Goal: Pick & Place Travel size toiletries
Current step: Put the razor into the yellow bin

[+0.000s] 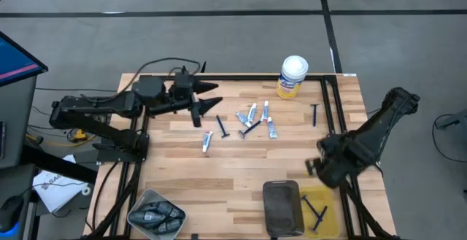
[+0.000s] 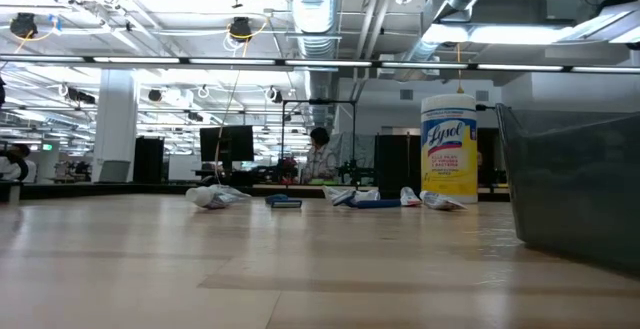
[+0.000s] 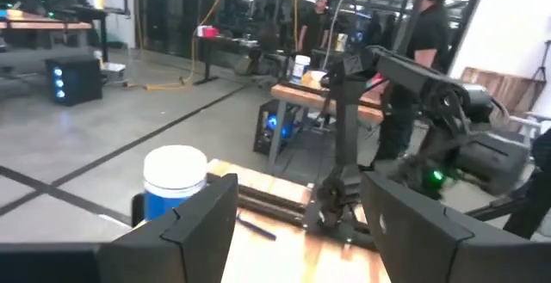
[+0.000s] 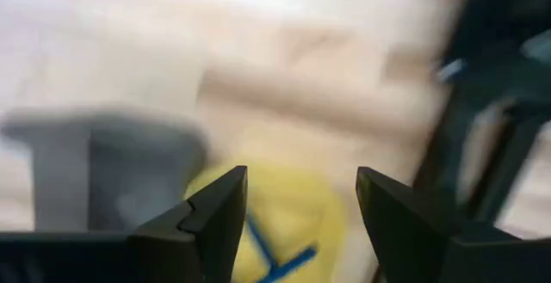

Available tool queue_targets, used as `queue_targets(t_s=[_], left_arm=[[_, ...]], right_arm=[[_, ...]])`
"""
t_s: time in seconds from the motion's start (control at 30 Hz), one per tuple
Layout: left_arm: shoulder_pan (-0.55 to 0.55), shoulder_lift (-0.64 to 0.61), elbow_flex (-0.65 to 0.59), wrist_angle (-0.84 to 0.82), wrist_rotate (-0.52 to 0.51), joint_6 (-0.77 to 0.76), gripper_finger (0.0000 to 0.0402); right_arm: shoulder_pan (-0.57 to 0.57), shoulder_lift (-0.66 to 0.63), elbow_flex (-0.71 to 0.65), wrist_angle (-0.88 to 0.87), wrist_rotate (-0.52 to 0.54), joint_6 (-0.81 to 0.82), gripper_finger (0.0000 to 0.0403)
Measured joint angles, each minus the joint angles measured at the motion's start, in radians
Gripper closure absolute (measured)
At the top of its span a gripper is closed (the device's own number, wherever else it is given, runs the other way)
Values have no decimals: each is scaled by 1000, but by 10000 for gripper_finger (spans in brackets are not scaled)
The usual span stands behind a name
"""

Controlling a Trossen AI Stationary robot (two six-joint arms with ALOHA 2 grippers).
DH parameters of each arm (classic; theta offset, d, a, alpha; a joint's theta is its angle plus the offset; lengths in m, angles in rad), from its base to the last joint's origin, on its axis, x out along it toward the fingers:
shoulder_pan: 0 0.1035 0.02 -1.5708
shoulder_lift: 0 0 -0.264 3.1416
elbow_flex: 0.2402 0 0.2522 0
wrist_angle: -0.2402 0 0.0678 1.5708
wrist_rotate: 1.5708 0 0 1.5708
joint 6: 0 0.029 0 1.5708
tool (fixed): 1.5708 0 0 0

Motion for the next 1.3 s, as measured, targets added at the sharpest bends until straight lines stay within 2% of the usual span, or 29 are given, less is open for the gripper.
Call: queue_targets(t_s=[0.13, 0.3, 0.53, 0.67, 0.9, 1.13, 1.3], left_arm=[[14, -75, -74, -11, -2, -7, 160], [29, -178, -193, -1, -1, -91, 160], [29, -274, -314, 17, -10, -164, 160], [29, -287, -331, 30, -15, -169, 160], [29, -285, -331, 27, -14, -167, 160], [30, -284, -331, 26, -14, -166, 160], [30, -284, -331, 26, -14, -166, 160]], right_arm=[[-142, -66, -2, -172, 59, -4, 209], [-367, -147, -47, -147, 129, -188, 210], [-692, -146, -142, -129, 138, -525, 167], [-881, -150, -219, -32, 144, -733, 159], [-1153, -154, -327, 216, 120, -1051, 169], [-1331, -80, -417, 362, 69, -1203, 174], [-1408, -27, -458, 437, 35, -1261, 174]])
